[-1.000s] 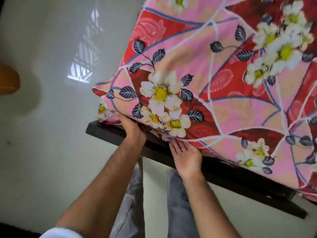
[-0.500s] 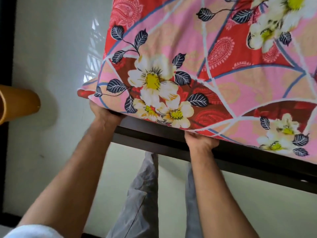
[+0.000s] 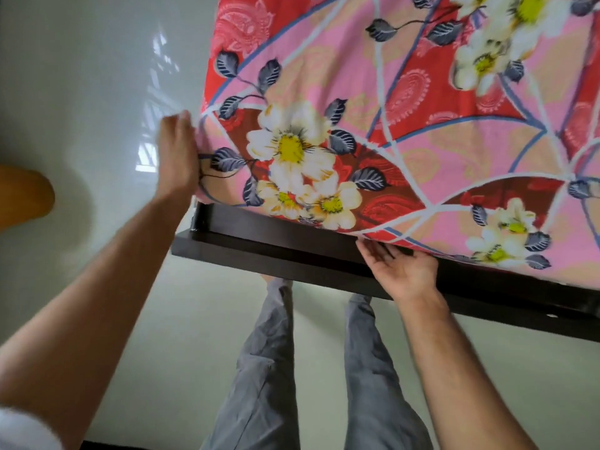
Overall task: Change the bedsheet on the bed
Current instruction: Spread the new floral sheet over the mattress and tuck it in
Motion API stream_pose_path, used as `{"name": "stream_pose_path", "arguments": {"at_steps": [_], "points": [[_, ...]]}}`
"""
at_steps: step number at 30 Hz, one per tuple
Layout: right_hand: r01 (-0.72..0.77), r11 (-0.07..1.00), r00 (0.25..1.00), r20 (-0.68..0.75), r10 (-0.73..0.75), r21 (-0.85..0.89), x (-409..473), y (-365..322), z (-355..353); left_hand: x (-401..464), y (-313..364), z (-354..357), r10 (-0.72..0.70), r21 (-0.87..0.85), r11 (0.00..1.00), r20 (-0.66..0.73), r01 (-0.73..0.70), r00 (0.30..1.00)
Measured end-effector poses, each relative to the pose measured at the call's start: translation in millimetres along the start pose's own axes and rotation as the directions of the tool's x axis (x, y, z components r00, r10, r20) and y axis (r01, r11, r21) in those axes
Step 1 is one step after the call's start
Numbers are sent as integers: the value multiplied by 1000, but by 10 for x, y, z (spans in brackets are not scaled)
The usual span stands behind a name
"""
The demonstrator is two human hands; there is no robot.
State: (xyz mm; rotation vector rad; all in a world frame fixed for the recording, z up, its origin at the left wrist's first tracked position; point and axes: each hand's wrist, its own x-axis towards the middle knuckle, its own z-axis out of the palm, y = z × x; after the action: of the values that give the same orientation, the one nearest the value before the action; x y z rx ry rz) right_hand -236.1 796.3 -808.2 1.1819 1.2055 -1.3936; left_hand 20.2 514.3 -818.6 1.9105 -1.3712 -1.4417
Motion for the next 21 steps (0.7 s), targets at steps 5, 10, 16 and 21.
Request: {"name": "stream_pose_path", "arguments": {"at_steps": [5, 10, 16, 21], "points": [[225, 972, 965, -158, -211, 70, -139, -550, -346, -866, 223, 565, 717, 508, 419, 324, -753, 617], [331, 942, 933, -169, -318, 53, -189, -1342, -860, -1481, 201, 1713, 454, 334, -239, 868, -912, 200], [255, 938, 962, 33, -270, 233, -88, -1847, -1240, -1844, 403, 2598, 320, 208, -528, 947, -823, 33], [215, 907, 966, 55, -251, 362, 200, -1843, -1107, -1969, 384, 2859, 255, 141, -594, 967, -792, -19]]}}
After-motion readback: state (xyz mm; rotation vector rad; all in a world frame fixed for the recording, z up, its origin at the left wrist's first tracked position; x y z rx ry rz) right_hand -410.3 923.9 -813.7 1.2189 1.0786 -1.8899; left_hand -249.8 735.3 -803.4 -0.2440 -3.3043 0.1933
